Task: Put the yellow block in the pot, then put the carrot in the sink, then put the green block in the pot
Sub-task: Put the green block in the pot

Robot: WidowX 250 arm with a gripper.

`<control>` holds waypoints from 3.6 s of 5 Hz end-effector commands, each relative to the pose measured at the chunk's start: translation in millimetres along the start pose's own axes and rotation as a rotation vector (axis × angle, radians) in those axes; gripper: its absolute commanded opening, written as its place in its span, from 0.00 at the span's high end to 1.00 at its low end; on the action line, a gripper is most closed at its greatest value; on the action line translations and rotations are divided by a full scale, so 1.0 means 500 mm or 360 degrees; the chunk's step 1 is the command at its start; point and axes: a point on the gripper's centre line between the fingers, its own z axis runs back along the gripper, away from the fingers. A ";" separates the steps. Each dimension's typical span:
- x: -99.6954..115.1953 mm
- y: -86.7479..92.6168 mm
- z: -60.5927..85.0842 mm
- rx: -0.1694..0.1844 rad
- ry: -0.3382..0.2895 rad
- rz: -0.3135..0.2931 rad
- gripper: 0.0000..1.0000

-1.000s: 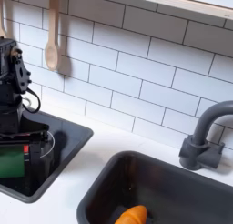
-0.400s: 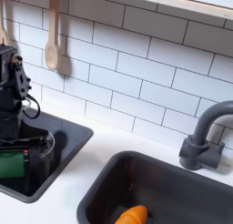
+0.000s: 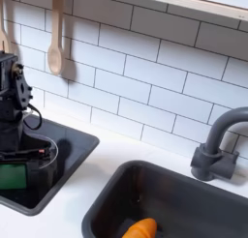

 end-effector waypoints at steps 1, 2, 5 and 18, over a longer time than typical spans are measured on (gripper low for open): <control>0.014 -0.017 0.084 -0.0084 -0.0127 -0.0006 1.00; 0.023 -0.008 0.115 -0.0103 -0.0185 0.0003 1.00; 0.068 0.051 0.166 -0.0123 -0.0281 0.0148 1.00; 0.150 0.065 0.124 -0.0140 -0.0252 0.0543 0.00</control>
